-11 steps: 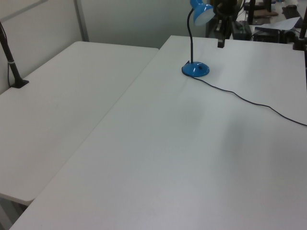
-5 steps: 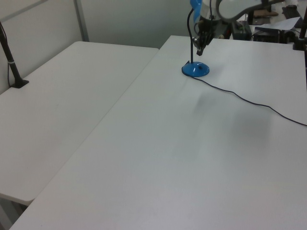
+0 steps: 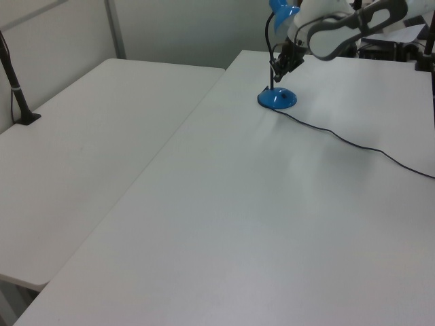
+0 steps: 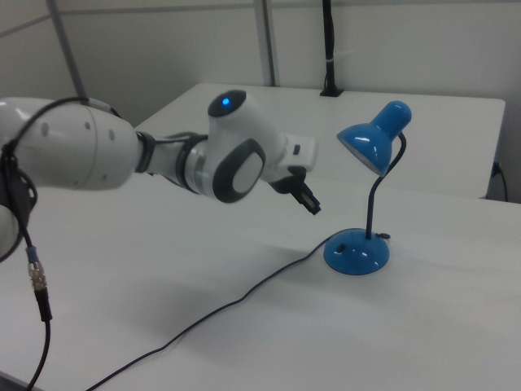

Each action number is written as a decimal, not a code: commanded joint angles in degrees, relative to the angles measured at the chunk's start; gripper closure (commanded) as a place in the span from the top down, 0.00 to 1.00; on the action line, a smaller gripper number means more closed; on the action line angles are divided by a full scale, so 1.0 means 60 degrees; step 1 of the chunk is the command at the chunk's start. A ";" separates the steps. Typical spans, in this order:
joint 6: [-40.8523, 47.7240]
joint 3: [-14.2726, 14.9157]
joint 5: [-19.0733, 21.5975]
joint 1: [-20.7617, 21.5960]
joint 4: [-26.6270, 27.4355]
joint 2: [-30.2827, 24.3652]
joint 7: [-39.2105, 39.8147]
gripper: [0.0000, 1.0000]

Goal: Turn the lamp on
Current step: 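Move the gripper over the blue lamp base toward its switch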

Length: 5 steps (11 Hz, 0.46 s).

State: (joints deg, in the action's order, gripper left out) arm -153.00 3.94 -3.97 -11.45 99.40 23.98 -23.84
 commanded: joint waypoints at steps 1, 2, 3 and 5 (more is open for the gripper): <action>-0.1130 0.0149 0.0032 -0.0214 0.0059 0.0529 -0.0158 0.00; -0.1131 0.0251 0.0032 -0.0244 0.0073 0.0573 -0.0128 0.00; -0.1131 0.0324 -0.0055 -0.0245 0.0088 0.0603 -0.0099 0.00; -0.1146 0.0500 -0.0143 -0.0303 0.0059 0.0763 0.0047 0.00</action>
State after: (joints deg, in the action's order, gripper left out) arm -158.77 5.53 -4.13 -13.44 99.48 28.05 -24.00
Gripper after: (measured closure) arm 0.991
